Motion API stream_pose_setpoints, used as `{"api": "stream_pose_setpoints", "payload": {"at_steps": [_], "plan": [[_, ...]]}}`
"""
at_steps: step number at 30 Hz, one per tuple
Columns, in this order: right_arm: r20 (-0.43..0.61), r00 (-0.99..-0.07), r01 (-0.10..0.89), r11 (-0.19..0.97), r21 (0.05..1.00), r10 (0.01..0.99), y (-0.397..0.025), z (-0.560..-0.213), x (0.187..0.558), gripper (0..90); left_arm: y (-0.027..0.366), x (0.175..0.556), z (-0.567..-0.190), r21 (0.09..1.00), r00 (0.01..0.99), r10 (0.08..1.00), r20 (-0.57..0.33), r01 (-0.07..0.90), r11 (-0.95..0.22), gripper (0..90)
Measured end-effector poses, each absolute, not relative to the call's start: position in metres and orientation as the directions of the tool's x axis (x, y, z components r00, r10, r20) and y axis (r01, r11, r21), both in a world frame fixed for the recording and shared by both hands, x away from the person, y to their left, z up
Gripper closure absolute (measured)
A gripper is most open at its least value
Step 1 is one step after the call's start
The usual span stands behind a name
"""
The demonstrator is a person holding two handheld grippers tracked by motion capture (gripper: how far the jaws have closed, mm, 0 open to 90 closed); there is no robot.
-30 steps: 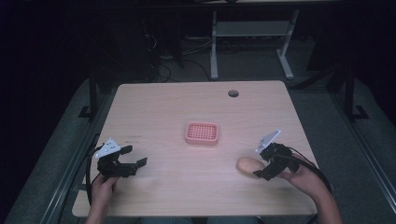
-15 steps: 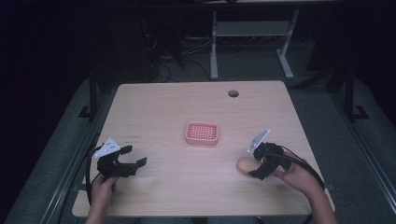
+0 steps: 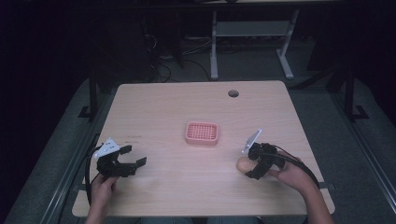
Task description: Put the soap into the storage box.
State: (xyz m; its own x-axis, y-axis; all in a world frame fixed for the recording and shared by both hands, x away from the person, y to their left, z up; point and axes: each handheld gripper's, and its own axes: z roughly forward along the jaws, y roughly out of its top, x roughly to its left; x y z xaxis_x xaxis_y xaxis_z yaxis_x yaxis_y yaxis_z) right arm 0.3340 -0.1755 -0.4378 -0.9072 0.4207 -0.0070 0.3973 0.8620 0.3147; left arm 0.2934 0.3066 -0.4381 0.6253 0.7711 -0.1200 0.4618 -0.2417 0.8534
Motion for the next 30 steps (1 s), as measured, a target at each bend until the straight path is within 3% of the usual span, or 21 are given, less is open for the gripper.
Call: {"api": "stream_pose_setpoints", "payload": {"at_steps": [30], "plan": [[-0.003,-0.911,0.398,0.881,0.255,0.412,-0.1674,-0.4440,0.3407,31.6,0.3079,0.2931,-0.4373,0.859,0.627,0.770,-0.118,0.453,-0.237,14.3]]}}
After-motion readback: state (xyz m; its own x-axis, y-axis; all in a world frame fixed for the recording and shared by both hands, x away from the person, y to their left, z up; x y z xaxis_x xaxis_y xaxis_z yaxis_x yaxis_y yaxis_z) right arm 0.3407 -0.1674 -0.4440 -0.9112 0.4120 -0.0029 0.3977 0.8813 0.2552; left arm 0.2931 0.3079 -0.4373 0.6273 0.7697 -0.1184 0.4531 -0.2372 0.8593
